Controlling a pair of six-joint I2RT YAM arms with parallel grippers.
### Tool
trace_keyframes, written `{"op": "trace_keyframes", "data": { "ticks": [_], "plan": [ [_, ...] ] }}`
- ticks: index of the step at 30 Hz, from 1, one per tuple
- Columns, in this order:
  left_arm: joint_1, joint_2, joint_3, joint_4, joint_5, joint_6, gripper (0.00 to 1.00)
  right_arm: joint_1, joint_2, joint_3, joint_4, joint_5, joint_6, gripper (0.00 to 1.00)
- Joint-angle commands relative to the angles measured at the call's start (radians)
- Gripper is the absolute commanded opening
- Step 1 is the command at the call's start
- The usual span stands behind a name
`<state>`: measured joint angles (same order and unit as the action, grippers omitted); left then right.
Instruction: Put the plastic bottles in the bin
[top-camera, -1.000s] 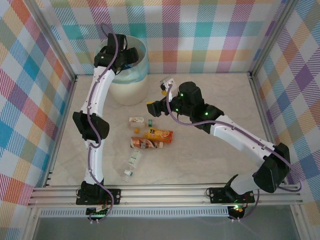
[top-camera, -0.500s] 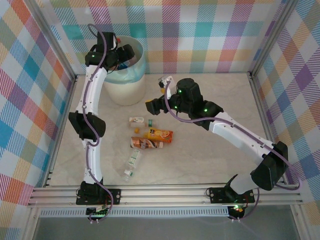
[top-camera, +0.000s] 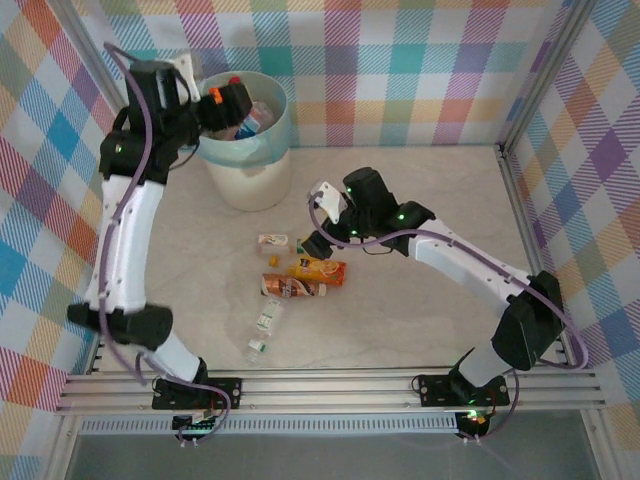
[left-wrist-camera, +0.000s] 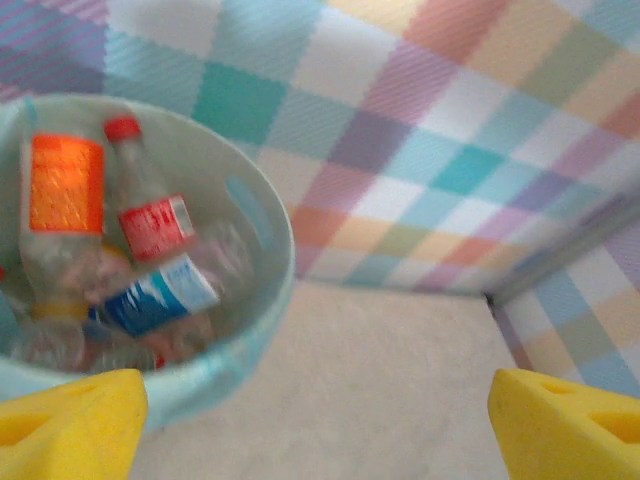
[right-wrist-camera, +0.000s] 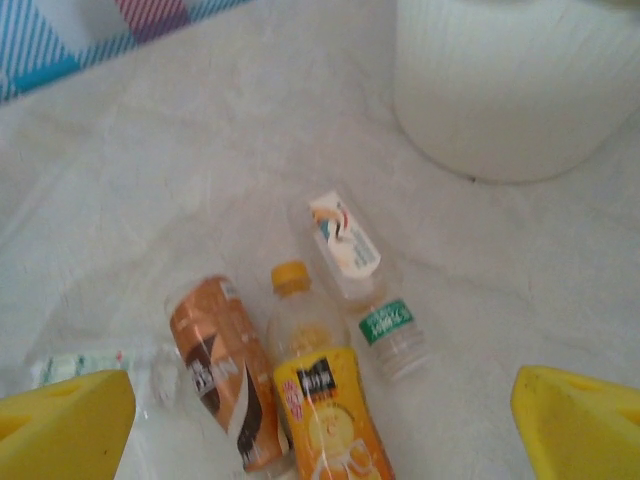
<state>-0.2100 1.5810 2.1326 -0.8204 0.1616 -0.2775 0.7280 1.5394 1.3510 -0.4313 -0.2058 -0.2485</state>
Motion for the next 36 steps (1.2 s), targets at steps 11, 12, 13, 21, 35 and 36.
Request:
{"op": "trace_keyframes", "data": {
  "ticks": [11, 12, 13, 21, 35, 36],
  "plan": [
    [-0.043, -0.538, -0.806, 0.064, 0.120, 0.095, 0.89, -0.018, 0.196, -0.148, -0.045, -0.015, -0.282, 0.93],
    [-0.043, -0.566, -0.837, 0.065, 0.122, 0.091, 0.90, -0.018, 0.216, -0.146, -0.046, -0.007, -0.276, 0.93],
    [-0.043, -0.590, -0.862, 0.067, 0.125, 0.086, 0.90, -0.019, 0.235, -0.142, -0.053, -0.002, -0.276, 0.92],
    [-0.043, -0.688, -0.925, 0.030, 0.097, 0.075, 0.90, -0.019, 0.305, -0.158, -0.038, 0.049, -0.276, 0.88],
    [-0.043, -0.707, -0.867, 0.020, 0.080, 0.065, 0.90, -0.018, 0.279, -0.164, -0.071, 0.145, -0.270, 0.54],
    [-0.043, -0.704, -0.860, 0.025, 0.086, 0.056, 0.90, -0.018, 0.260, -0.173, -0.069, 0.154, -0.268, 0.54]
  ]
}}
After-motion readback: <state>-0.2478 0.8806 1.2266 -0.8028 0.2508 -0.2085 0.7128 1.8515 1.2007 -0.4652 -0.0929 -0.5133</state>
